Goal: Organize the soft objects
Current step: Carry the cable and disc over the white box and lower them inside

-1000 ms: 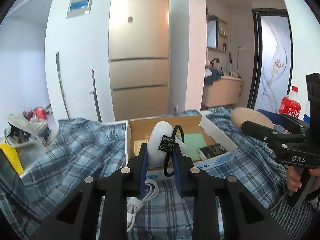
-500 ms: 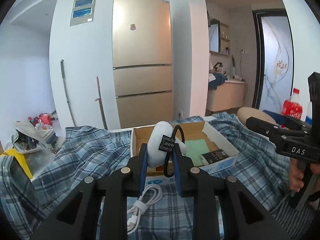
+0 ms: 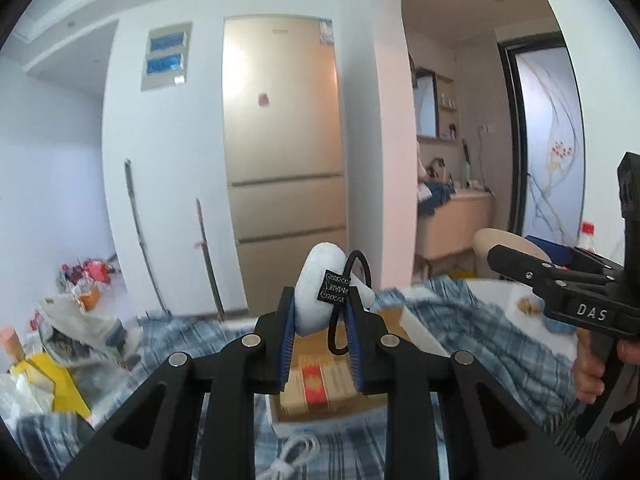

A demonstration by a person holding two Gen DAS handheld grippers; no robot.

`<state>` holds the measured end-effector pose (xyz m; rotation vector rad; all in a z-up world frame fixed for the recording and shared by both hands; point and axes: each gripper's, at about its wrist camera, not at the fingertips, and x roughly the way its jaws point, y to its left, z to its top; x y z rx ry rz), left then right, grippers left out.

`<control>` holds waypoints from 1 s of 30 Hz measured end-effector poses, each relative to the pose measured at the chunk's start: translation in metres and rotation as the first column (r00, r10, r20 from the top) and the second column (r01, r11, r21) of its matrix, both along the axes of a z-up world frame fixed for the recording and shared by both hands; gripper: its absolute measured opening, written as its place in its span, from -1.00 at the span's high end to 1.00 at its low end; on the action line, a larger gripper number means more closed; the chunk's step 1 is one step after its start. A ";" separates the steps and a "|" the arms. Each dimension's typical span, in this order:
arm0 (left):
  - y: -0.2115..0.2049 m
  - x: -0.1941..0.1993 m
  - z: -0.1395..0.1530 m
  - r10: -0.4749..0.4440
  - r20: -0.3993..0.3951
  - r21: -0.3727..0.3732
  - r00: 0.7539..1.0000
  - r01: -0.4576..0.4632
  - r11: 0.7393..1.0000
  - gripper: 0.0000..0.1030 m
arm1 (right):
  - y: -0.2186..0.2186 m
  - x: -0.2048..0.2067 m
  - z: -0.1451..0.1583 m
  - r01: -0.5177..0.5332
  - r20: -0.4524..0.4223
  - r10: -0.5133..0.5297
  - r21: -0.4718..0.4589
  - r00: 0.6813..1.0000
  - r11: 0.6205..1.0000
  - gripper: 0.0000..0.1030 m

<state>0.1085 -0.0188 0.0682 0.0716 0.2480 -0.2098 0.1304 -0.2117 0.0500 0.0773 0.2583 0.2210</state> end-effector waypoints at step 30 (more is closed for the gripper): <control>0.012 0.130 -0.009 0.088 -0.199 -0.125 0.976 -0.115 0.985 0.52 | 0.021 0.079 0.013 0.060 -0.084 -0.051 0.106 0.995 0.993 -0.58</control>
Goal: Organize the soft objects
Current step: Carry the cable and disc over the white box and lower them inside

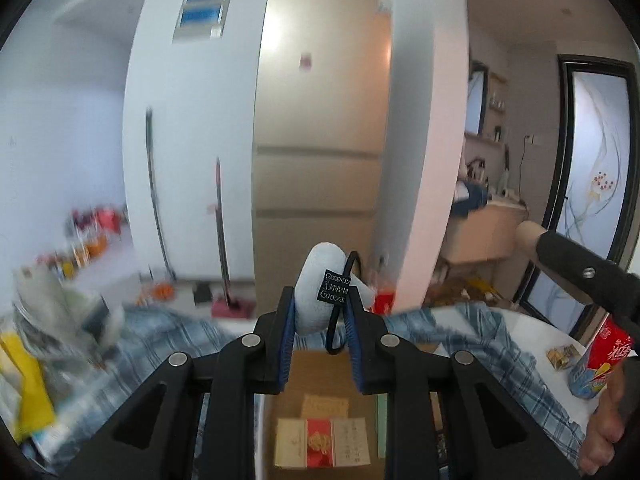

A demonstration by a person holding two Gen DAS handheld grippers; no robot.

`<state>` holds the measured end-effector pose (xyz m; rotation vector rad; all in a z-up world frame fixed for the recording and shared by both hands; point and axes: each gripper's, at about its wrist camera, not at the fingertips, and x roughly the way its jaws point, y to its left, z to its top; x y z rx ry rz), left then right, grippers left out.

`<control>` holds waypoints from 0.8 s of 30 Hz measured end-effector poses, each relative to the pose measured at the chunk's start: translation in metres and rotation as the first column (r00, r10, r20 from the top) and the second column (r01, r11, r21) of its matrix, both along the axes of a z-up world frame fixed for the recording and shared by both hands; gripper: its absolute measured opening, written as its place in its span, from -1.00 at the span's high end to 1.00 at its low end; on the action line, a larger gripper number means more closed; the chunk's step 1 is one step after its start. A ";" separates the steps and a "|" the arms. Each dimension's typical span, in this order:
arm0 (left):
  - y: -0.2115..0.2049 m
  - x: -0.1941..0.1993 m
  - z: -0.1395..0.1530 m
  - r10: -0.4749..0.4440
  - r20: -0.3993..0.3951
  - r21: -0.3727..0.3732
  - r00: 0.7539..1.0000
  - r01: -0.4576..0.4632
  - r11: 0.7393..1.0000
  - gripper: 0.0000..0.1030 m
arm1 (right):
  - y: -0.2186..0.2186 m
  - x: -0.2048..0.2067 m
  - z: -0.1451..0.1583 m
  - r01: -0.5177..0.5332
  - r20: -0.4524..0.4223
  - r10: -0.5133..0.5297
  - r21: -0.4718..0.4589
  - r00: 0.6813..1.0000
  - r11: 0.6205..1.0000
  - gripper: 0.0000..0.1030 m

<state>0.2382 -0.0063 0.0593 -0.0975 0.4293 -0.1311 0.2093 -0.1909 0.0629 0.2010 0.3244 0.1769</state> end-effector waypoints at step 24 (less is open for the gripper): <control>0.007 0.066 -0.091 -0.020 -0.327 0.079 0.945 0.048 0.996 0.52 | 0.028 0.076 -0.105 -0.152 -0.422 0.089 -0.117 0.902 0.981 -0.58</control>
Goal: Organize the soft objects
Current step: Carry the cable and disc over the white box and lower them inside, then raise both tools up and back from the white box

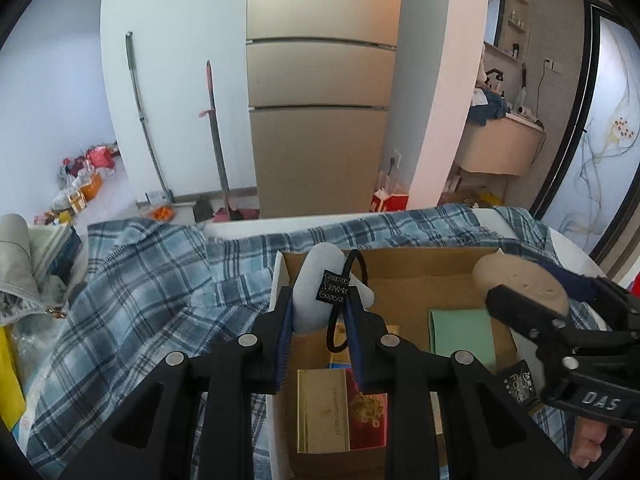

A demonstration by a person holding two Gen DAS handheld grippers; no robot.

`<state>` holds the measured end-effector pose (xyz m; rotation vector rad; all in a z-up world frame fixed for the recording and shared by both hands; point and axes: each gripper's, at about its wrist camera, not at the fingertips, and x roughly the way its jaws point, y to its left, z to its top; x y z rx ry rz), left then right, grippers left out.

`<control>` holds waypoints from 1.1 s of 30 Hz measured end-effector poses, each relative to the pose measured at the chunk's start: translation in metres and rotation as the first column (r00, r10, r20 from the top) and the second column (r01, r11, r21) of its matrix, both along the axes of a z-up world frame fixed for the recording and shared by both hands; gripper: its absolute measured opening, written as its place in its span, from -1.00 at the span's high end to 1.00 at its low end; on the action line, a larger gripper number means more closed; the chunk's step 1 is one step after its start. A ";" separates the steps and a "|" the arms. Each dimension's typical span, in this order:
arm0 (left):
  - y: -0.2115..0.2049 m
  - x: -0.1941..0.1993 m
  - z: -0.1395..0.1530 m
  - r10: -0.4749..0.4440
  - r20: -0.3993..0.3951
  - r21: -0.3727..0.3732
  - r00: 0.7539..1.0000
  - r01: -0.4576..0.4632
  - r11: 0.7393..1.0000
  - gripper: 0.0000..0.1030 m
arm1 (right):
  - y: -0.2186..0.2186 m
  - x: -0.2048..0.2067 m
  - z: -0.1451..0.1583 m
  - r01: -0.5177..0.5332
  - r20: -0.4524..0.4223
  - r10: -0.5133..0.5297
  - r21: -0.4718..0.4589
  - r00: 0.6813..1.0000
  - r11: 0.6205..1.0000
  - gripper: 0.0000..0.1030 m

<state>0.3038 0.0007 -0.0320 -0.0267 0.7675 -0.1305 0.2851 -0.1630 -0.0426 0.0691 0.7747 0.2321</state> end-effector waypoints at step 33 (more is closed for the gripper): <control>-0.001 -0.003 0.000 0.036 0.048 0.020 0.998 -0.037 0.999 -0.37 | 0.015 0.021 -0.045 -0.034 -0.165 0.016 -0.102 0.986 0.994 -0.68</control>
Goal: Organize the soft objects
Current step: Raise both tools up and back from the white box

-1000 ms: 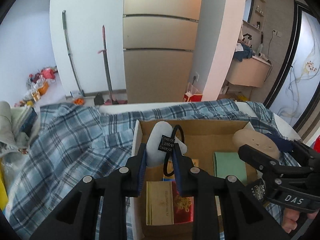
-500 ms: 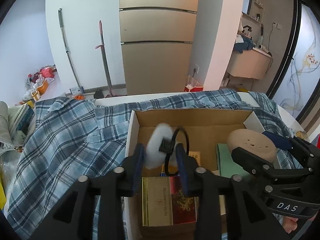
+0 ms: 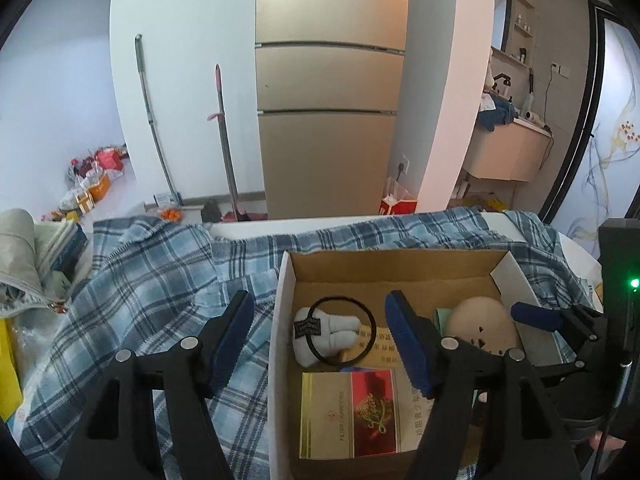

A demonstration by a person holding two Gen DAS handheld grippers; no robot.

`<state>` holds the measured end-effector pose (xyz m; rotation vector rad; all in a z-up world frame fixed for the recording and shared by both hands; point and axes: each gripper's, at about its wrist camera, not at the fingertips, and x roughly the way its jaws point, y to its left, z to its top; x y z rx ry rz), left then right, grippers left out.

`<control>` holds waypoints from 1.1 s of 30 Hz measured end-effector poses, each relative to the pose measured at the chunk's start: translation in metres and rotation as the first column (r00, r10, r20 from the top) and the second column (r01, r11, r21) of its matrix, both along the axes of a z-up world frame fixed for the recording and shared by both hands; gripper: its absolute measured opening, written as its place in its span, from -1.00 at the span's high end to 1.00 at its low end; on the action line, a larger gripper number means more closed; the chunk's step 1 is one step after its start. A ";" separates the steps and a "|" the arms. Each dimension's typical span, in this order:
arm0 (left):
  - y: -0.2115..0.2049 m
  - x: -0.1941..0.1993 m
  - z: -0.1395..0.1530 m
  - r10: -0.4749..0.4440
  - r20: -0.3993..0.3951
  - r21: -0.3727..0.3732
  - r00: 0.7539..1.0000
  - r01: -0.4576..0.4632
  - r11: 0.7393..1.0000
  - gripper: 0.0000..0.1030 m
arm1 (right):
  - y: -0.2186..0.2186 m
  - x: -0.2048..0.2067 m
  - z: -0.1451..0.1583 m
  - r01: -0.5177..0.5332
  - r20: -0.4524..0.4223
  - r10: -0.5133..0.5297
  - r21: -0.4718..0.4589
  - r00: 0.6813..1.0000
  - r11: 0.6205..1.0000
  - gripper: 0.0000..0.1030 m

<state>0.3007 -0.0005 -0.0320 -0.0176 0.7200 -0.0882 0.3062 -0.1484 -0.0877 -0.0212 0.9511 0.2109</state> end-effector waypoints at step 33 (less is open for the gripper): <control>0.009 -0.235 0.184 0.039 0.608 -0.084 0.793 0.015 0.996 -1.00 | -0.050 -0.188 0.196 0.012 0.665 -0.118 0.161 0.737 0.987 -0.99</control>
